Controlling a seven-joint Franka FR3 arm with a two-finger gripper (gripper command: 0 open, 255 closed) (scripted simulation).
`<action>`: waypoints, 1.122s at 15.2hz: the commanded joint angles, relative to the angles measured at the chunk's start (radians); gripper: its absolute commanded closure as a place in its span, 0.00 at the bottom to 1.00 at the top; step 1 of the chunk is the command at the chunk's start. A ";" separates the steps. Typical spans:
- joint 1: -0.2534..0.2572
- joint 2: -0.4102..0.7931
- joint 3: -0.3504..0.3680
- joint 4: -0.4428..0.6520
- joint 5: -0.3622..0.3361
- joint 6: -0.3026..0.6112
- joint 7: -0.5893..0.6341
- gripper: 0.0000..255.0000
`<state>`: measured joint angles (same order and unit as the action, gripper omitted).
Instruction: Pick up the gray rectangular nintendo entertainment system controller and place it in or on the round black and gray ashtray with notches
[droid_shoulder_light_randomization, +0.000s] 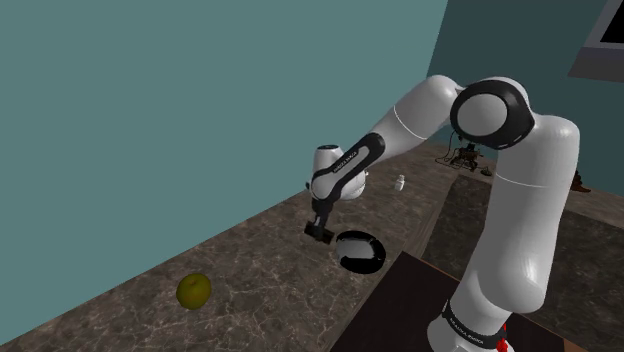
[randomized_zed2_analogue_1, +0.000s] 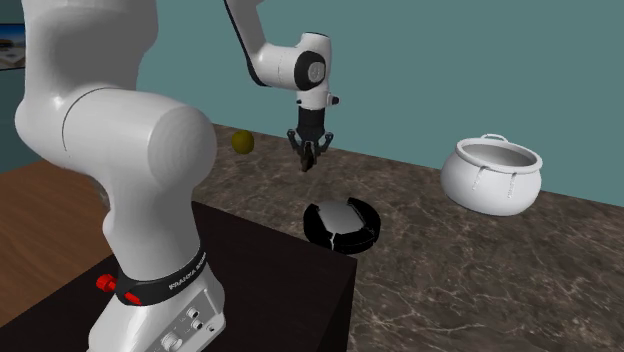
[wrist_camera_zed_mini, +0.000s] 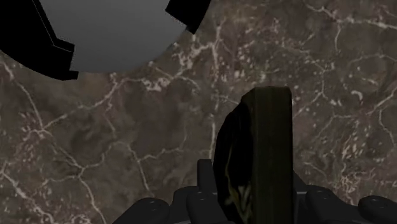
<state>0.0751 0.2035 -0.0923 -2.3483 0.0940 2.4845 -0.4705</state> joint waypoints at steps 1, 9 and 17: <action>-0.027 -0.027 -0.018 -0.051 -0.001 0.022 -0.047 1.00; -0.138 -0.121 -0.109 -0.199 -0.024 0.071 -0.233 1.00; -0.217 -0.108 -0.173 -0.254 -0.021 0.135 -0.381 1.00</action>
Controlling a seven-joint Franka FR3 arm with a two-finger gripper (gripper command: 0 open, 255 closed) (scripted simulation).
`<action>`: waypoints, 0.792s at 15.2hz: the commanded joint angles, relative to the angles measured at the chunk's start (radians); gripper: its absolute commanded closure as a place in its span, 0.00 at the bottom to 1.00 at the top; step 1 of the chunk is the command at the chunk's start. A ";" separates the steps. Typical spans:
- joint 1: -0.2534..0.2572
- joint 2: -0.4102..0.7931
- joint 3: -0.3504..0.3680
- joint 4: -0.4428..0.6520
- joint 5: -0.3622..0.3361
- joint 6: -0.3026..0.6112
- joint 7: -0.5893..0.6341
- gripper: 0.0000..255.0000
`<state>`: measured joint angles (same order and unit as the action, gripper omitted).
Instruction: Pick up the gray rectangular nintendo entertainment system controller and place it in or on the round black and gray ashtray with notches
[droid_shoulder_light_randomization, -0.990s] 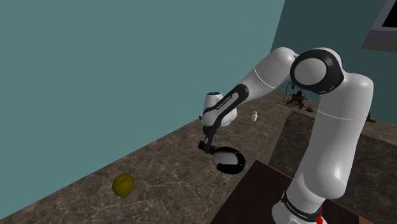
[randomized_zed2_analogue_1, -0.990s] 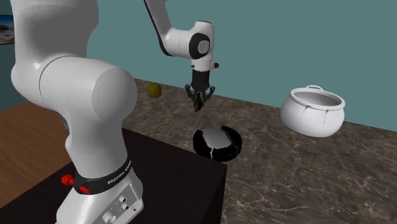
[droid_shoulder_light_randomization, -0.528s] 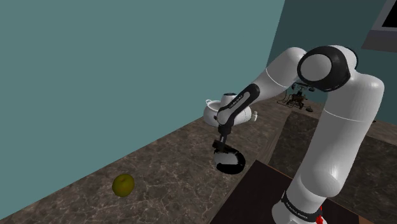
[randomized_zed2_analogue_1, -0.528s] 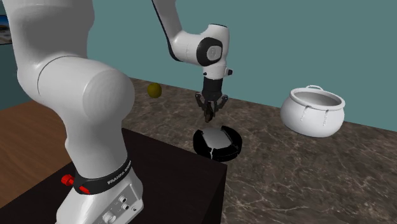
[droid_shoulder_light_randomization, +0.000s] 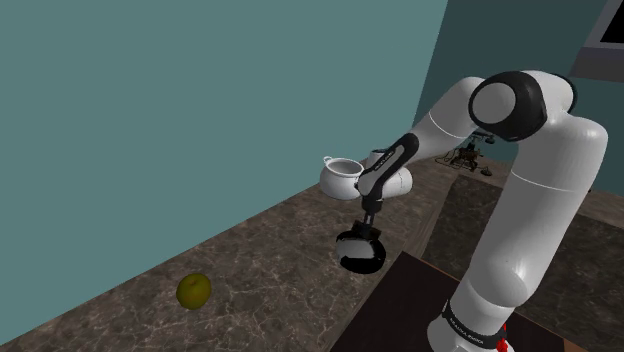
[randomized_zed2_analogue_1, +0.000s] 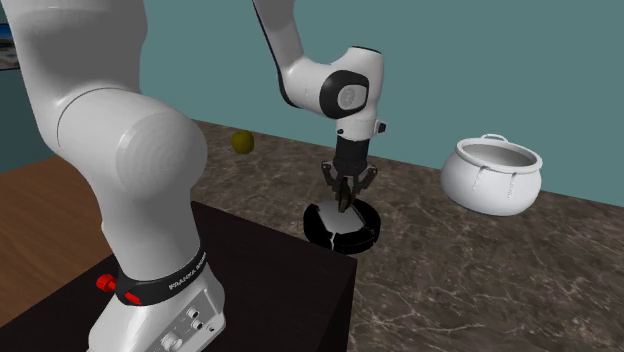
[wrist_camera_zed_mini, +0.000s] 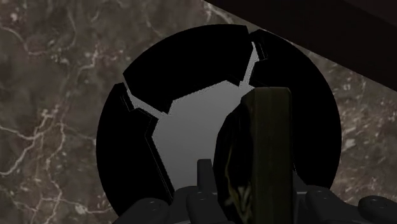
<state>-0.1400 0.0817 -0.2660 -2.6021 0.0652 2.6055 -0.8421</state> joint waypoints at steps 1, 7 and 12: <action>-0.003 0.029 0.003 0.000 0.018 0.028 -0.017 1.00; -0.015 0.127 0.029 0.009 0.085 0.113 -0.066 1.00; -0.021 0.150 0.039 0.012 0.101 0.132 -0.077 1.00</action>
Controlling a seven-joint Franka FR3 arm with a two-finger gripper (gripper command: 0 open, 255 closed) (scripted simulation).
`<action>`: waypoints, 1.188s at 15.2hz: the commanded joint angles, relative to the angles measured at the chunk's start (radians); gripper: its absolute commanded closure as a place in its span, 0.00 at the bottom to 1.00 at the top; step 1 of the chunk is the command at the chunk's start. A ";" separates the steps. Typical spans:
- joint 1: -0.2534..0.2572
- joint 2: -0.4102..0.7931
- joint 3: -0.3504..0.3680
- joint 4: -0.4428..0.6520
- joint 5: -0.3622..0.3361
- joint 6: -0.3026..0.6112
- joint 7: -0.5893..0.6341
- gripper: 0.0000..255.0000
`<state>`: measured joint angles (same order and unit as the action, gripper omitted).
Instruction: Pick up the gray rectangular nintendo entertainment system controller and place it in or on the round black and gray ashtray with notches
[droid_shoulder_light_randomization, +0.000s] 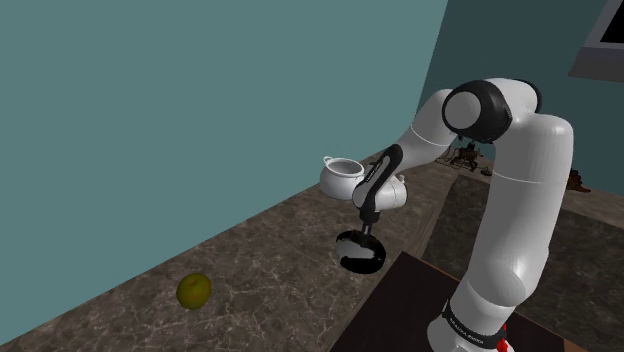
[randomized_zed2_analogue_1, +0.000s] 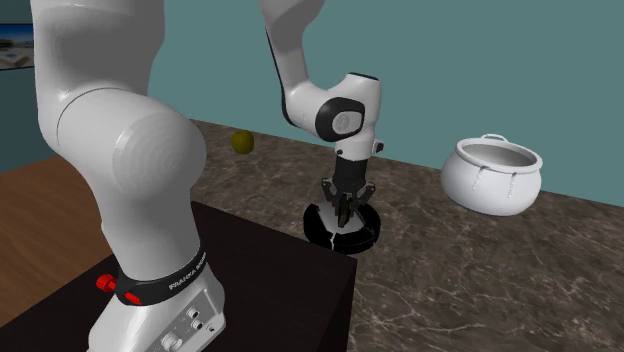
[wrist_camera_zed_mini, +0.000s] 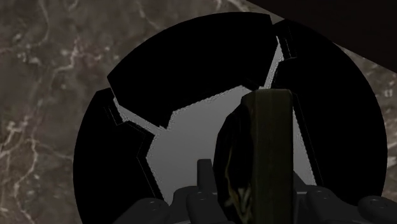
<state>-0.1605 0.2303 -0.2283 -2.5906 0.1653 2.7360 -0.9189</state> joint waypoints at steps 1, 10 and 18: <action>0.000 0.002 0.001 0.001 0.001 0.001 -0.001 1.00; 0.000 0.002 0.001 0.001 0.001 0.001 -0.001 0.00; 0.023 -0.142 -0.044 0.000 -0.097 -0.135 0.070 0.00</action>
<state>-0.1373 0.0904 -0.2719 -2.5906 0.0701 2.6030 -0.8499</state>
